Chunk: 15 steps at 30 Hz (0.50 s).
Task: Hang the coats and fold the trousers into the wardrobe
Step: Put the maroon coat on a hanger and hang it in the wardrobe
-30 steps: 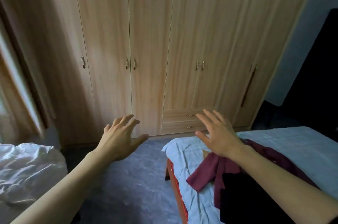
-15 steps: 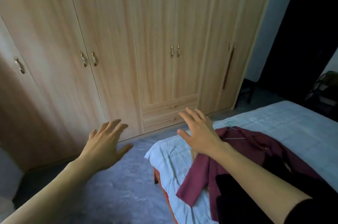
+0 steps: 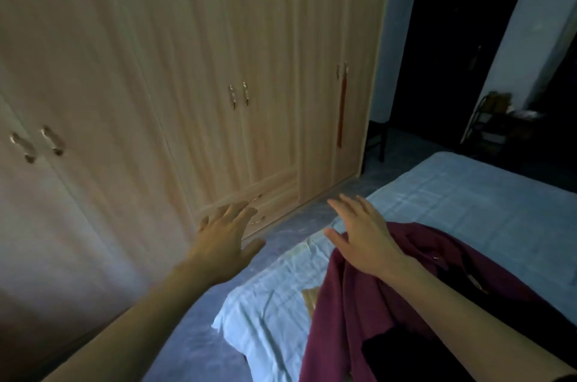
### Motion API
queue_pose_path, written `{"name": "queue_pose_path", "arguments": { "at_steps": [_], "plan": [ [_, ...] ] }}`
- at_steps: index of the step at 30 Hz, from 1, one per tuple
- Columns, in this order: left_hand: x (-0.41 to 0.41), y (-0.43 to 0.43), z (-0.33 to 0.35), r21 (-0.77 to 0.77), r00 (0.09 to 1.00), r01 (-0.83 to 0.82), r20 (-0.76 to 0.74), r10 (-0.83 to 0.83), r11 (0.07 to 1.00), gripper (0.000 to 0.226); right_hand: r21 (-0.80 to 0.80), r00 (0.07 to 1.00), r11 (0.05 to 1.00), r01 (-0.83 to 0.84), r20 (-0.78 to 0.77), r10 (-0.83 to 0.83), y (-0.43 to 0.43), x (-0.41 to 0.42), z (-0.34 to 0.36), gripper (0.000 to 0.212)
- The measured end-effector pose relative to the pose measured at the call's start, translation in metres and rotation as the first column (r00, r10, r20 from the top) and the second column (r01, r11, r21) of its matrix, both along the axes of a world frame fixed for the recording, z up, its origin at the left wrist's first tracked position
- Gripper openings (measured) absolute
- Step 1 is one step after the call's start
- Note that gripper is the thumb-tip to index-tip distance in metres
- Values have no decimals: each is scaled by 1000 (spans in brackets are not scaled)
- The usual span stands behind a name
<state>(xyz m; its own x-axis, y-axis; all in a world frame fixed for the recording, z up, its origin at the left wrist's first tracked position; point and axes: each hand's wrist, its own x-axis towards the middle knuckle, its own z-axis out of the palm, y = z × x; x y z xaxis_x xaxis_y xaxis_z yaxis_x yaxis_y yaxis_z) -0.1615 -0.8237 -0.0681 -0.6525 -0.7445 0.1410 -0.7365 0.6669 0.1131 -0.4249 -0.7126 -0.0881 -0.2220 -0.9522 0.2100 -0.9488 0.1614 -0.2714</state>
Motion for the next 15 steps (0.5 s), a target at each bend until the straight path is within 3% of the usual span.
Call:
{"name": "queue_pose_path", "arguments": {
  "at_steps": [9,13,15],
  "plan": [
    [-80,-111,-31,87,957,287,-60,-283,954,97,45,958,958,283,-54,-281,-33,-37,-4,63],
    [-100,-160,-41,66,888,446,-158,-432,893,85,63,920,918,391,-50,-388,-51,-32,4,63],
    [-113,-182,-54,99,854,500,-224,-470,860,93,66,898,896,439,-22,-438,-55,-28,4,63]
  ]
}}
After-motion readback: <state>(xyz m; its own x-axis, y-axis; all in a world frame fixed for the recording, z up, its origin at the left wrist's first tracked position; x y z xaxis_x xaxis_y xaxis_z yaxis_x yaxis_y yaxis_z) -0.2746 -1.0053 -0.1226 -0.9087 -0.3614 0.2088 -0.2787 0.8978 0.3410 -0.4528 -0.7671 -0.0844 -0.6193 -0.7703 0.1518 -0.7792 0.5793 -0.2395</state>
